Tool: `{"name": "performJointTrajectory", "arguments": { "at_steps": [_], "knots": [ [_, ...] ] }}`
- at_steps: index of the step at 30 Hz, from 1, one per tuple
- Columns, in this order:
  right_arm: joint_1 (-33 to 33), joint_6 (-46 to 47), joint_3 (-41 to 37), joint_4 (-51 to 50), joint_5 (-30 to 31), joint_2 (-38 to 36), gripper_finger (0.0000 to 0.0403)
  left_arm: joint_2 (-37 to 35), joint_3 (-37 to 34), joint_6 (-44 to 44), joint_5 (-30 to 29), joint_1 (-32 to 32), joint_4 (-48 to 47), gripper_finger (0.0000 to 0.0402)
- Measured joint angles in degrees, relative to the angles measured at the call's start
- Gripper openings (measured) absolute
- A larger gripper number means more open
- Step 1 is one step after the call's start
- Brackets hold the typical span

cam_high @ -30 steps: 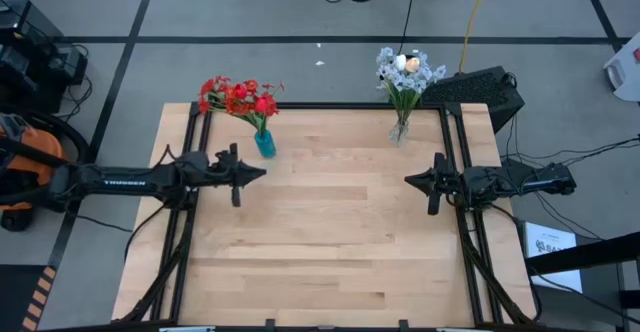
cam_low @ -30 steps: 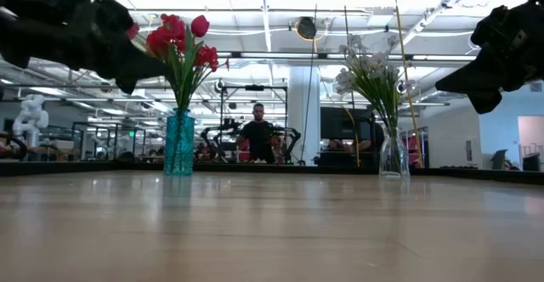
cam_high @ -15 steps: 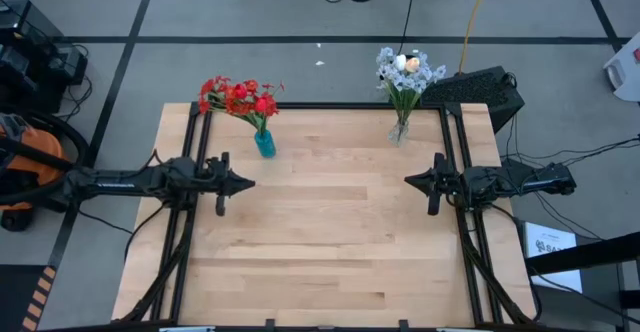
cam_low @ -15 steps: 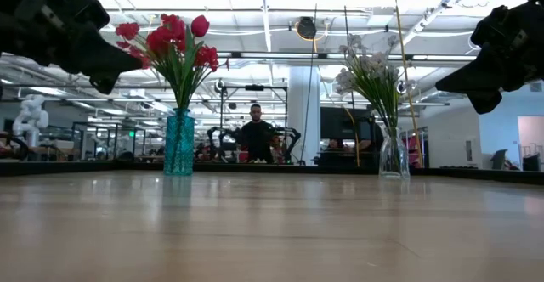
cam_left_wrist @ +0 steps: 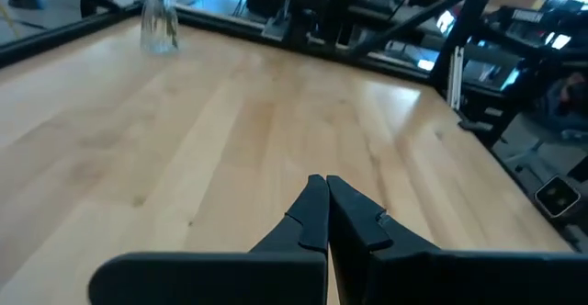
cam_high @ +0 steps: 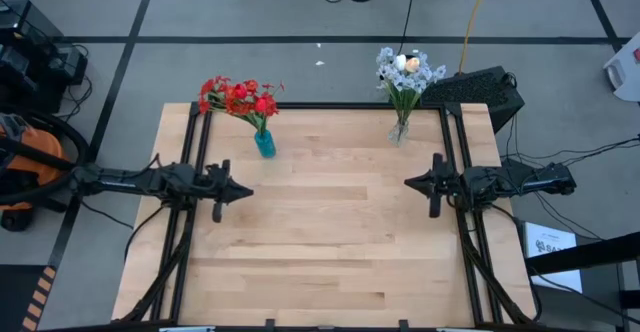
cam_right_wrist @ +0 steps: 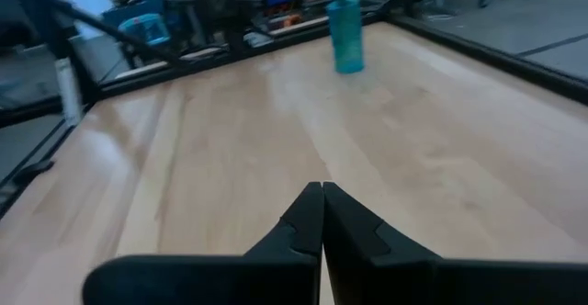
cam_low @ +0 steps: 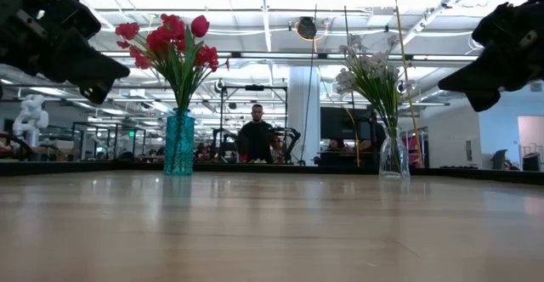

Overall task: Sort flowers into vase by color
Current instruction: Return to Home Position

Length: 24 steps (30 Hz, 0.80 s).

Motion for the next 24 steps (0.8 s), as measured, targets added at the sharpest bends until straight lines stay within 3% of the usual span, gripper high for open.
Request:
{"name": "performJointTrajectory", "arguments": {
  "at_steps": [3,15,24],
  "knots": [
    [0.0,-0.5,0.0,0.0,-2.6,0.0,0.0000,-1.7,0.0,0.0,0.0,-0.3,-0.1,0.0001],
    [0.0,-4.7,0.0,0.0,-2.3,0.0,0.0000,-2.1,0.0,0.1,-0.2,-0.3,-0.2,0.0015],
    [0.0,-10.9,0.0,0.1,-5.5,0.0,0.0000,-2.1,-0.2,14.0,-0.5,-0.3,0.3,0.0017]
  ]
}}
